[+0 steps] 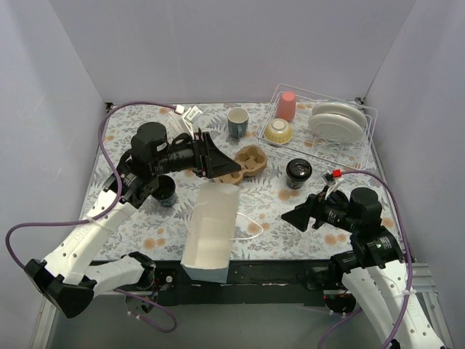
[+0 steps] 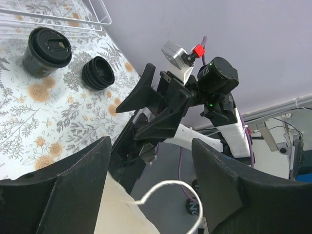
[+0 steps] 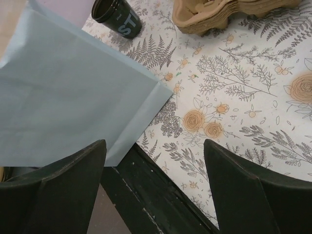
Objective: Pack the takeout coffee
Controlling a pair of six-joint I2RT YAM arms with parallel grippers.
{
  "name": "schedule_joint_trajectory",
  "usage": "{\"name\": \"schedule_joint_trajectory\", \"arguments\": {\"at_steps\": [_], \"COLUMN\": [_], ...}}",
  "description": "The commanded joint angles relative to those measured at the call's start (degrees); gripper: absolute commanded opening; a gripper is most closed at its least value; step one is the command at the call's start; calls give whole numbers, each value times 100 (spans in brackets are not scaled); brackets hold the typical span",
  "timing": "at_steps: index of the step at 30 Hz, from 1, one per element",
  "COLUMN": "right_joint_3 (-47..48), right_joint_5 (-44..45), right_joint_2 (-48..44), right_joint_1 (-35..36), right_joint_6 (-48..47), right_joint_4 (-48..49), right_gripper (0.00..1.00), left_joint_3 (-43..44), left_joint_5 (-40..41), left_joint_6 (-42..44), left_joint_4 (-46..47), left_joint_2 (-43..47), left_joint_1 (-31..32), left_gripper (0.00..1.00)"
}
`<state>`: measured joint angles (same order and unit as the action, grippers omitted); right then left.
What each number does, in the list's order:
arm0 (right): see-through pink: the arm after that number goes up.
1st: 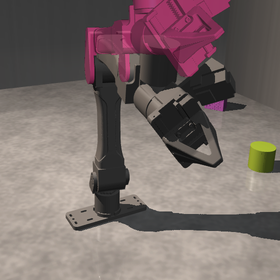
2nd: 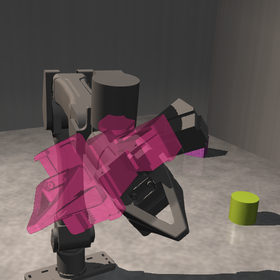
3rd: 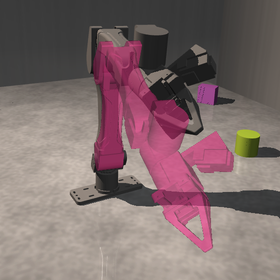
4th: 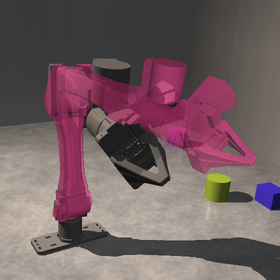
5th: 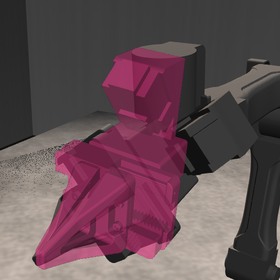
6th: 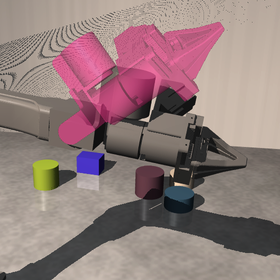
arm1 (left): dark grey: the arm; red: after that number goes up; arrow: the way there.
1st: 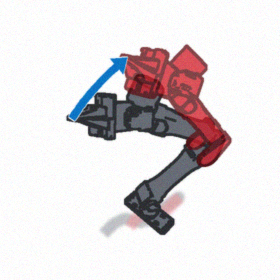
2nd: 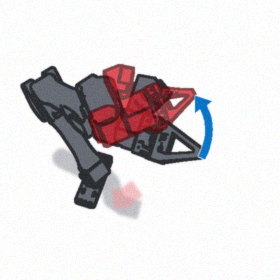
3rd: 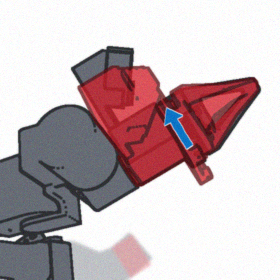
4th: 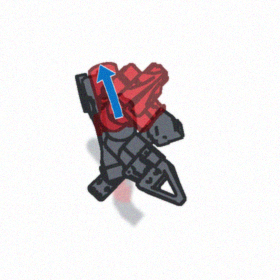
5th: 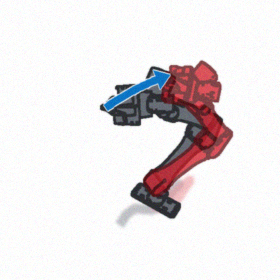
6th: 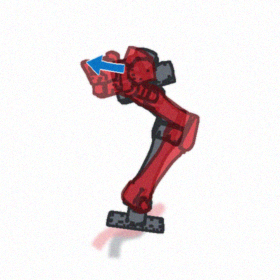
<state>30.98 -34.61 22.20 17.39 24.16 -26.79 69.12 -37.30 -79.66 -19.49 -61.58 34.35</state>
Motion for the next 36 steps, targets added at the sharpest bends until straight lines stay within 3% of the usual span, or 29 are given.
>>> {"name": "schedule_joint_trajectory", "arguments": {"at_steps": [1,5,7,11,12,15,17,19,21,25,29,36], "right_joint_3": [688,1460,1848,2849,3009,3684,4028,4520,4872,5881,6497,6711], "right_joint_5": [121,323,297,130,173,480,648,1078,1498,1616,1694,1212], "right_joint_2": [301,978,1530,2446,2630,3351,3861,4369,4731,5819,6516,7044], "right_joint_1": [19,19,10,107,168,589,1124,1816,2223,2839,3016,3148], "right_joint_6": [-262,-640,-798,-1176,-1255,-1562,-1721,-2046,-2309,-3126,-3584,-3910], "right_joint_4": [367,516,586,937,938,781,745,640,482,-166,-695,-1136], "right_gripper": [88,87,87,84,84,84,84,85,86,88,88,80], "left_joint_3": [356,645,1040,1779,1850,1947,1825,1632,1315,990,743,49], "left_joint_5": [337,705,1372,3287,4100,5028,4866,3746,3397,3632,4212,4450], "left_joint_6": [319,494,617,899,934,952,935,786,706,654,548,311], "left_joint_4": [-345,-660,-933,-2030,-2137,-2481,-2569,-2534,-2411,-2244,-2165,-1681], "left_joint_2": [-3,-55,-117,-415,-503,-661,-864,-1013,-1031,-847,-549,67], "left_joint_1": [28,28,28,28,28,-138,-541,-1507,-2061,-2310,-2433,-2442], "left_gripper": [67,68,70,85,87,98,98,98,98,98,98,98]}}
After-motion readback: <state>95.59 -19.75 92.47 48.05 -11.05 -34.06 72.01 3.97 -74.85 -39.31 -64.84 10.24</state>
